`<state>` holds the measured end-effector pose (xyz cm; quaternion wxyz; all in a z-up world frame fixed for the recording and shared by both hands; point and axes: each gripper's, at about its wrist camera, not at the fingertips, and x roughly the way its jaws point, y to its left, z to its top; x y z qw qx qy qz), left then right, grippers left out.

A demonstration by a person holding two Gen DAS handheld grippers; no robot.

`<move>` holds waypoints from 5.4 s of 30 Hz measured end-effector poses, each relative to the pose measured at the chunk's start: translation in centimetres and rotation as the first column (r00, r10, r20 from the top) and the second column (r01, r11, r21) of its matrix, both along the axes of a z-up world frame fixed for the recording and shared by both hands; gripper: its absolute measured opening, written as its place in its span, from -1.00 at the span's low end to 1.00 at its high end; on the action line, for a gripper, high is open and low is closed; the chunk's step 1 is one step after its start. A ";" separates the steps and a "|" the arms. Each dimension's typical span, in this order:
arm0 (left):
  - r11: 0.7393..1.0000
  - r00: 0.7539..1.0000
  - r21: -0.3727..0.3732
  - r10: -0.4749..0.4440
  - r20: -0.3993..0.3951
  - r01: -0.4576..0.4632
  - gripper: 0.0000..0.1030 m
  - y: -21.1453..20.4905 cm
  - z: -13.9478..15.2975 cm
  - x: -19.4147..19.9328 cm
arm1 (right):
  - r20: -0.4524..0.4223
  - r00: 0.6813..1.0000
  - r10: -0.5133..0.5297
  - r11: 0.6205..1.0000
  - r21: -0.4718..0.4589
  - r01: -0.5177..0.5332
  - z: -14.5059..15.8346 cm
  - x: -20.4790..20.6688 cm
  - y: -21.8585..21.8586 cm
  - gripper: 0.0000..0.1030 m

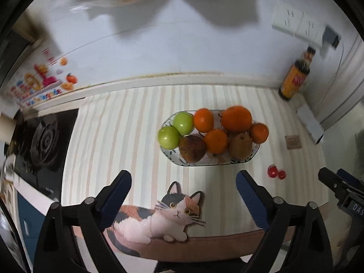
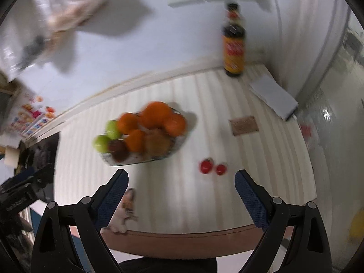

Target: Organize fruits

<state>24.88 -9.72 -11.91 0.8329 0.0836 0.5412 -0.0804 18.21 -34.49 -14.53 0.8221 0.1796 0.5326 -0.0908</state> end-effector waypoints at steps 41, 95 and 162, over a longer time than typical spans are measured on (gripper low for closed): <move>0.904 0.831 -0.043 -0.410 -0.377 0.426 0.33 -24.1 -19.4 0.9 | -0.123 0.968 -0.217 0.966 0.120 0.231 -18.8 -3.9 -13.6 -0.50; 0.931 0.933 -0.314 0.065 -0.355 -0.184 -0.47 6.7 -11.2 7.8 | 0.047 0.977 0.210 0.924 0.317 -0.214 -15.3 8.8 9.7 -0.50; 0.992 0.961 -0.115 0.075 0.265 -0.045 0.81 10.1 8.3 -16.8 | 0.265 0.952 0.154 0.975 -0.194 -0.104 10.5 -14.5 13.3 0.85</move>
